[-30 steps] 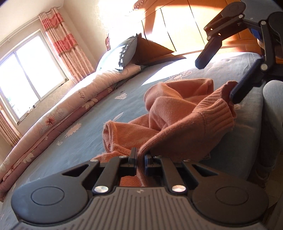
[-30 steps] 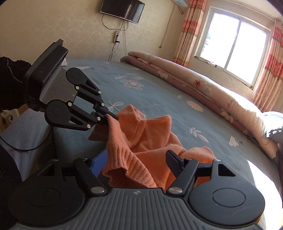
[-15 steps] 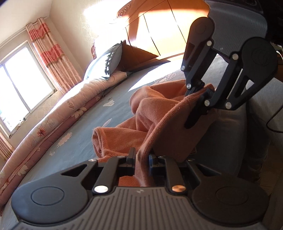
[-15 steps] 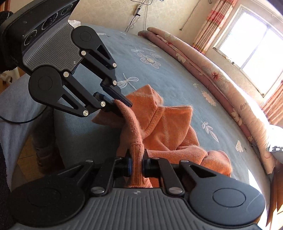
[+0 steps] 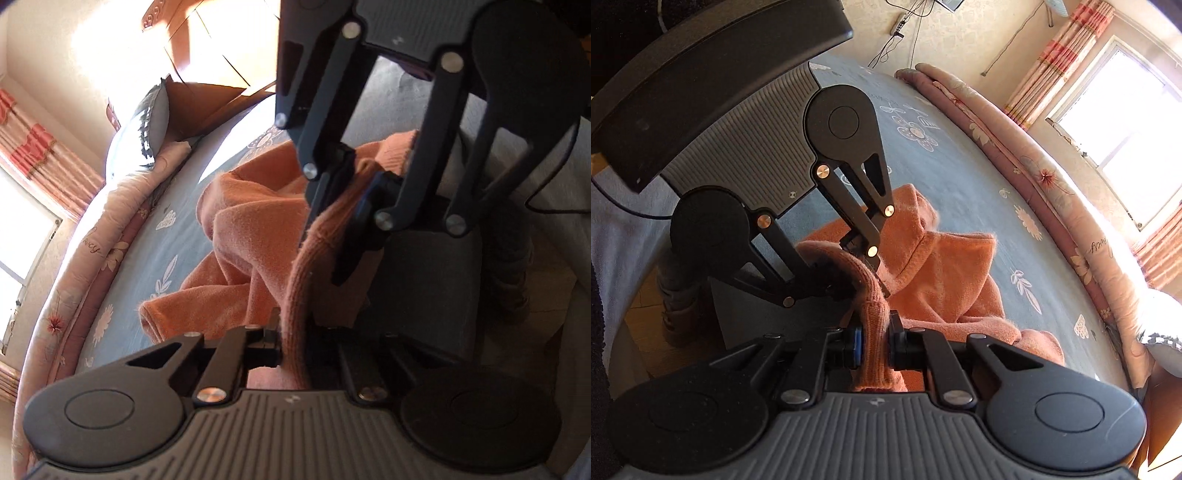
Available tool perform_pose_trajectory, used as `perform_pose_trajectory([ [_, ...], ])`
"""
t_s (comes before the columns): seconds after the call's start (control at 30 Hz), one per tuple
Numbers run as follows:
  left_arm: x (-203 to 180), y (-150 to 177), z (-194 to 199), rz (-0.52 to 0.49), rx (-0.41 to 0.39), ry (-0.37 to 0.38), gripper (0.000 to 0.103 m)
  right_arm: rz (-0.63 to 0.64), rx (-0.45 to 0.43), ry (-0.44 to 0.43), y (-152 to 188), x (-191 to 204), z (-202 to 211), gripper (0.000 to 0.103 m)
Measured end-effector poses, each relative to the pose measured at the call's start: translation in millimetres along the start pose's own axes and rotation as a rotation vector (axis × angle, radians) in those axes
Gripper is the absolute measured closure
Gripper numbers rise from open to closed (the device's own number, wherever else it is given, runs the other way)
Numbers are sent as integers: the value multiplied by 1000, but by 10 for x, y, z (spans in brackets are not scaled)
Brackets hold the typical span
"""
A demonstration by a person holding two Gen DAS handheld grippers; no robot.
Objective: Fold clothes
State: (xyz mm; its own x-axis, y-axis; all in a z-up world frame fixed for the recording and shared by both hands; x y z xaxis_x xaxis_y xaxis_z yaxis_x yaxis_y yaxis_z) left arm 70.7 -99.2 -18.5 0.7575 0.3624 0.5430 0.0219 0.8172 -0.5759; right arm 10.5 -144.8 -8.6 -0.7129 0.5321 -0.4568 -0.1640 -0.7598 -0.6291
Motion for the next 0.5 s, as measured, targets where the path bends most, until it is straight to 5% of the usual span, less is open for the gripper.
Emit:
perform_pose_trajectory([
  [0.13,446,20,-28,167,-1,-18,98,-90,-57,37,159,-285,298,74],
  [0.2,722,58,-73,247,2,-50,98,-146,-67,84,284,-461,423,58],
  [0.33,1245,165,-243,399,17,-111,98,-236,-27,161,600,-718,539,54],
  [0.5,1611,275,-536,492,68,-158,98,-271,27,143,871,-735,366,46],
])
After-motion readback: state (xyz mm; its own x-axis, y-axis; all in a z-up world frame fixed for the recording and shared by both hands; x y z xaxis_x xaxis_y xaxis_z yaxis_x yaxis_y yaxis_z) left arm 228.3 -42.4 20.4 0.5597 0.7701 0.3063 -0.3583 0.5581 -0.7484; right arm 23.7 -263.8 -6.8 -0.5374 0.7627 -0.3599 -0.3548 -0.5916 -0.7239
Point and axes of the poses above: each gripper's, at about its wrist camera, not at the fingertips, and z roughly against the way its jaws point, x to its left, y to its underside, the point moved 3 cm from there along -z, roughly the way its jaws point, and after that the axes turned 2 degrees about -x, right-handed, at the moved point
